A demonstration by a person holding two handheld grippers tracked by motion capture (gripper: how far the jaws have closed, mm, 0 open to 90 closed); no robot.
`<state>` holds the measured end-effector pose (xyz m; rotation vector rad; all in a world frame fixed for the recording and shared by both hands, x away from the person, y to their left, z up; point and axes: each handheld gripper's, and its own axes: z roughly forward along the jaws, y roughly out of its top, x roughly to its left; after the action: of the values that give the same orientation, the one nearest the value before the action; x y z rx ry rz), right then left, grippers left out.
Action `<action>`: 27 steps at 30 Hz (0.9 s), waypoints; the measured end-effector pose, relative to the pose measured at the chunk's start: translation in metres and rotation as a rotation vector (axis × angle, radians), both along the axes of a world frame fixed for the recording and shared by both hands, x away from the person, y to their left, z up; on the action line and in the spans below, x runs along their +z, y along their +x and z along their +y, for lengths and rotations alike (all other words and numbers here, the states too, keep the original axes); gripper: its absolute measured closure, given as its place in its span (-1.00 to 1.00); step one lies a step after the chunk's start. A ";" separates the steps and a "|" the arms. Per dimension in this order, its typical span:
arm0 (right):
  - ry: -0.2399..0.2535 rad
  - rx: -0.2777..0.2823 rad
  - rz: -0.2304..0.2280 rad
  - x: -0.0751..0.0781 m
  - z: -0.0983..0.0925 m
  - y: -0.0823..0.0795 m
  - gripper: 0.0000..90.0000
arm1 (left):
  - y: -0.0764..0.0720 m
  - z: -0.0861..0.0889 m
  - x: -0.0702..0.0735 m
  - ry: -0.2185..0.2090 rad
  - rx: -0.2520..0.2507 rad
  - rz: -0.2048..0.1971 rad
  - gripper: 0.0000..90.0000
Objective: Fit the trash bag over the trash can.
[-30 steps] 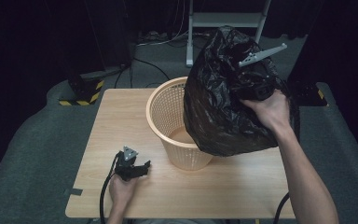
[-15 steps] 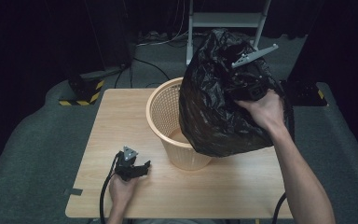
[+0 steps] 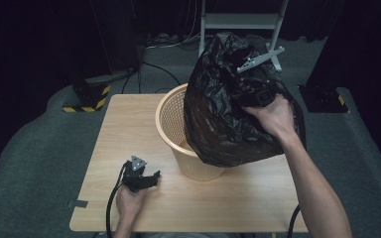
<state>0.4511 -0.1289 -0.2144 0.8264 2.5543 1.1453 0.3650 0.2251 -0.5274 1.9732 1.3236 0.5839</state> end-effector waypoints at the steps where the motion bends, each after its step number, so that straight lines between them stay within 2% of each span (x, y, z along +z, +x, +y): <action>1: -0.001 -0.001 0.004 0.000 0.001 0.000 0.97 | 0.000 0.000 0.000 0.000 0.000 0.000 -0.48; 27: -0.011 0.036 0.011 -0.002 0.020 0.002 0.97 | 0.000 0.000 0.000 -0.001 0.000 0.000 -0.48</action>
<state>0.4529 -0.1092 -0.2161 0.7894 2.5920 1.1392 0.3650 0.2252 -0.5274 1.9726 1.3241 0.5828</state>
